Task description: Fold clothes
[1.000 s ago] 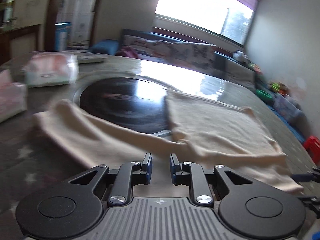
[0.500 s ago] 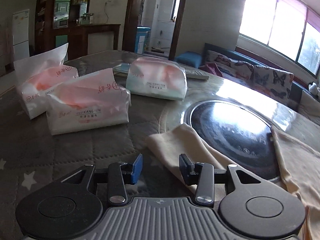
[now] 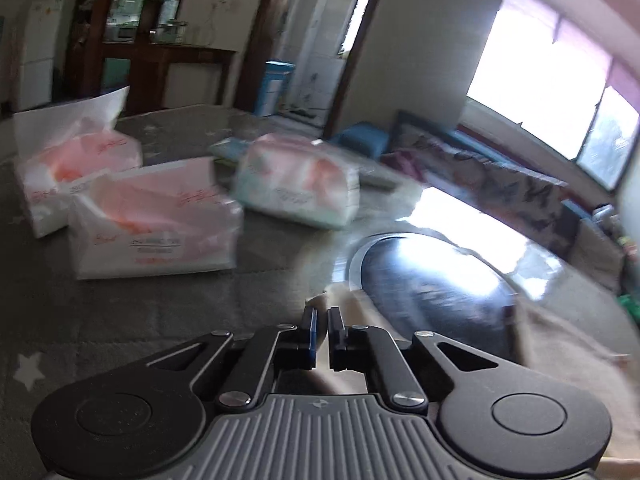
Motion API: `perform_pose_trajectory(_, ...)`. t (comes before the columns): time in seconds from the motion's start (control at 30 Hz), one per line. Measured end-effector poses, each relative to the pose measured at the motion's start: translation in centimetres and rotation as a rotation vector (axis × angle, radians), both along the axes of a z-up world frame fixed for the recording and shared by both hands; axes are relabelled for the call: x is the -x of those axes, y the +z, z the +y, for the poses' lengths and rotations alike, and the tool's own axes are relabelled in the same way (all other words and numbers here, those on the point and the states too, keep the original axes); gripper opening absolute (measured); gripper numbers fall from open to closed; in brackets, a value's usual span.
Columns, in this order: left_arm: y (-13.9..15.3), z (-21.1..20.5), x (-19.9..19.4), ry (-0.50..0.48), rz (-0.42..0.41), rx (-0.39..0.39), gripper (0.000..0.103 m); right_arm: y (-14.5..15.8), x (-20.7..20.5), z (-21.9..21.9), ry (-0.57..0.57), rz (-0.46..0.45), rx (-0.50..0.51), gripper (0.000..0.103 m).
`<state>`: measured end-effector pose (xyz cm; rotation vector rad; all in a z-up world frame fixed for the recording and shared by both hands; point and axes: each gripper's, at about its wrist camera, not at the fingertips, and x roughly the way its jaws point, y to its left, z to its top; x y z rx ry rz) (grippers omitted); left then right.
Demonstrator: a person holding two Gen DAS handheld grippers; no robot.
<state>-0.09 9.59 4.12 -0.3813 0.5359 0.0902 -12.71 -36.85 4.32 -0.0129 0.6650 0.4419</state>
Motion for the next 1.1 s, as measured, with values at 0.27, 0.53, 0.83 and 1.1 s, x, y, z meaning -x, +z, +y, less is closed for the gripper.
perform_pose_trajectory(0.27,4.9,-8.1,2.5,-0.32,-0.132,0.054,0.005,0.0,0.1,-1.0,-0.041,-0.02,-0.027,0.08)
perform_pose_trajectory(0.53,6.2,-15.1,3.4,-0.574,-0.142,0.143,0.005,-0.3,0.5,-2.7,-0.101,-0.029,-0.064,0.08)
perform_pose_trajectory(0.83,3.7,-21.7,3.7,-0.754,-0.062,0.179,0.005,-0.5,1.0,-4.4,-0.162,-0.03,-0.079,0.08)
perform_pose_trajectory(1.1,0.7,-24.5,5.4,-0.886,0.0,0.104,0.006,-0.4,1.4,-5.5,-0.209,-0.034,-0.079,0.08)
